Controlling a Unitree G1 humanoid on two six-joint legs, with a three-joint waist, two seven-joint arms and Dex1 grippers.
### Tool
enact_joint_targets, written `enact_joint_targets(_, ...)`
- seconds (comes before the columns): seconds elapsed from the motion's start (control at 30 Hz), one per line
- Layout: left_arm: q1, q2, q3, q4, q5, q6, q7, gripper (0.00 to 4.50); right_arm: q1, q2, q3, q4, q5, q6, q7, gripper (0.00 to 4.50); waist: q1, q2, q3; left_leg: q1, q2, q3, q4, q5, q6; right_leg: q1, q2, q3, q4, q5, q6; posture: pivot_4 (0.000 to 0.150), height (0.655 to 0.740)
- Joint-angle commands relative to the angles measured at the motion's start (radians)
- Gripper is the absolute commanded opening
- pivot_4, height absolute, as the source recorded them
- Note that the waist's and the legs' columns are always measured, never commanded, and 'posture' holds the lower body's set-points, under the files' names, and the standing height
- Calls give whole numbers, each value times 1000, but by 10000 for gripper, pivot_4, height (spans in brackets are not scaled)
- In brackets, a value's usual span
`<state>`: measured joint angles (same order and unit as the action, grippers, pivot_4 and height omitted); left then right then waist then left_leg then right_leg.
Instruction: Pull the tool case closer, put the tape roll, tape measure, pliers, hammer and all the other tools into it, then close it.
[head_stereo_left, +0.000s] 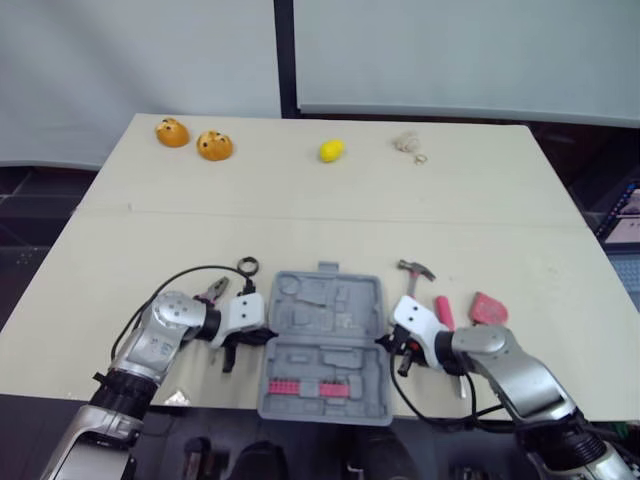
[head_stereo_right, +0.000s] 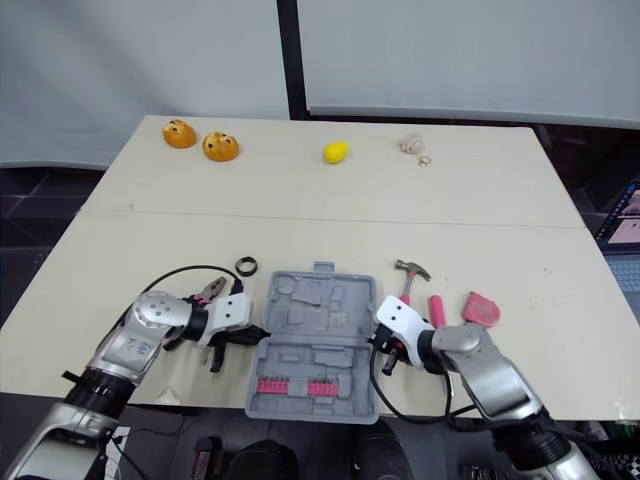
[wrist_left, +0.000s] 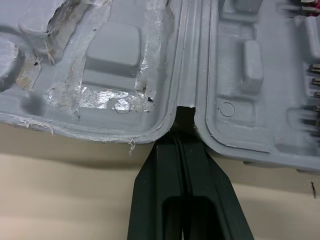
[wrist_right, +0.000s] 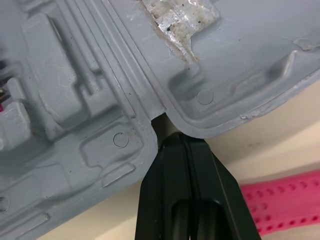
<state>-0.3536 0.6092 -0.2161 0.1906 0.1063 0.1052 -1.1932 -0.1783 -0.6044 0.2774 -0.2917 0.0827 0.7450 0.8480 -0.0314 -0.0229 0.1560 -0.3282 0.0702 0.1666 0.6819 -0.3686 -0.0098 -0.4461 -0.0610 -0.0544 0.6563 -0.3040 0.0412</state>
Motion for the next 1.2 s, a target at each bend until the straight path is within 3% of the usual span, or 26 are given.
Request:
enact_joint_targets(0.03,43,-6,-65,-32,-4,29,-17,75,15,9,29,-73,43,-2,22,254,1,0,0,0,0,0,0,0,0,0,0,0,0,0,0,1500,7375)
enact_joint_targets(1.2,139,53,-111,-113,15,49,6,75,62,1,28,-124,48,31,9,254,0,0,-2,6,2,4,-3,-3,1,2,1,4,-1,-1,-1,1500,7375)
